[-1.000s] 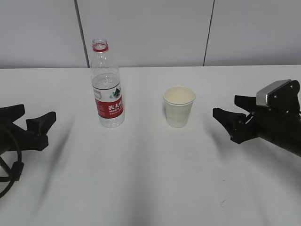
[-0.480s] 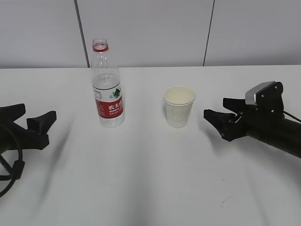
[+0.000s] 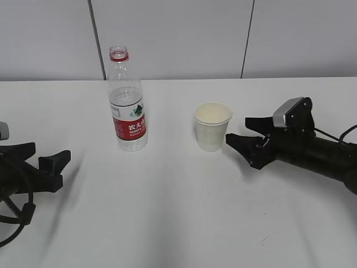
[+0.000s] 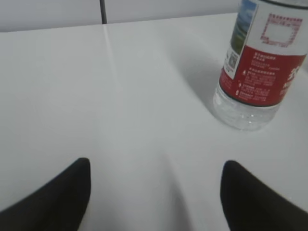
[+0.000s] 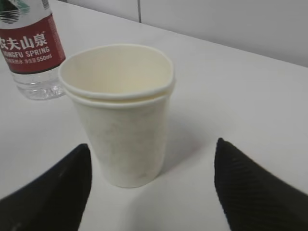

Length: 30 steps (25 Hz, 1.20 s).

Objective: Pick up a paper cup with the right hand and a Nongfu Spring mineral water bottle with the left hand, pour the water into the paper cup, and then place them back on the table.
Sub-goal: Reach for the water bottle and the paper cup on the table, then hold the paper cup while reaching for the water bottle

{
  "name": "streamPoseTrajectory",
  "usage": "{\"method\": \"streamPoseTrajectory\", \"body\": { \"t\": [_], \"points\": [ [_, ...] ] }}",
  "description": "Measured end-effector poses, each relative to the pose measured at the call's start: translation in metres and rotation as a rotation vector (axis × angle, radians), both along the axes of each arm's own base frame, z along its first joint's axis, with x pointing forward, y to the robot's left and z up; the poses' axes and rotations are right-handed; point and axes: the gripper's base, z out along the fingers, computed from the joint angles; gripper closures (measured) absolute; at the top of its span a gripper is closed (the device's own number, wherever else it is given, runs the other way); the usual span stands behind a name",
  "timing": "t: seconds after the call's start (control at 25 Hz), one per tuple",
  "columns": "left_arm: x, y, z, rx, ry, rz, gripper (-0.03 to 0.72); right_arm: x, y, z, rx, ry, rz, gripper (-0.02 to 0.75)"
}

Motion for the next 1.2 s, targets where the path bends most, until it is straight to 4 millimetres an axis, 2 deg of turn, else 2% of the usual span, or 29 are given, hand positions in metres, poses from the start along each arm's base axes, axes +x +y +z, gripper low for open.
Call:
{"method": "streamPoseTrajectory", "body": {
  "t": [0.16,0.52,0.72,0.96,1.2],
  "points": [
    [0.000,0.000,-0.002,0.012,0.004,-0.003,0.175,0.007,0.015,-0.005,0.000,-0.009,0.041,0.150],
    [0.000,0.000,-0.002,0.033,-0.002,-0.010,0.175,0.017,0.037,-0.022,0.037,0.012,0.011,0.150],
    [0.000,0.000,-0.002,0.033,-0.002,-0.009,0.175,0.027,0.041,-0.022,0.052,-0.005,-0.008,0.150],
    [0.000,0.000,-0.002,0.033,-0.002,-0.009,0.179,0.039,0.047,-0.033,0.089,0.010,-0.008,0.150],
    [0.000,0.000,-0.002,0.034,-0.002,-0.008,0.179,0.048,0.049,-0.028,0.093,-0.022,-0.001,0.150]
  ]
}}
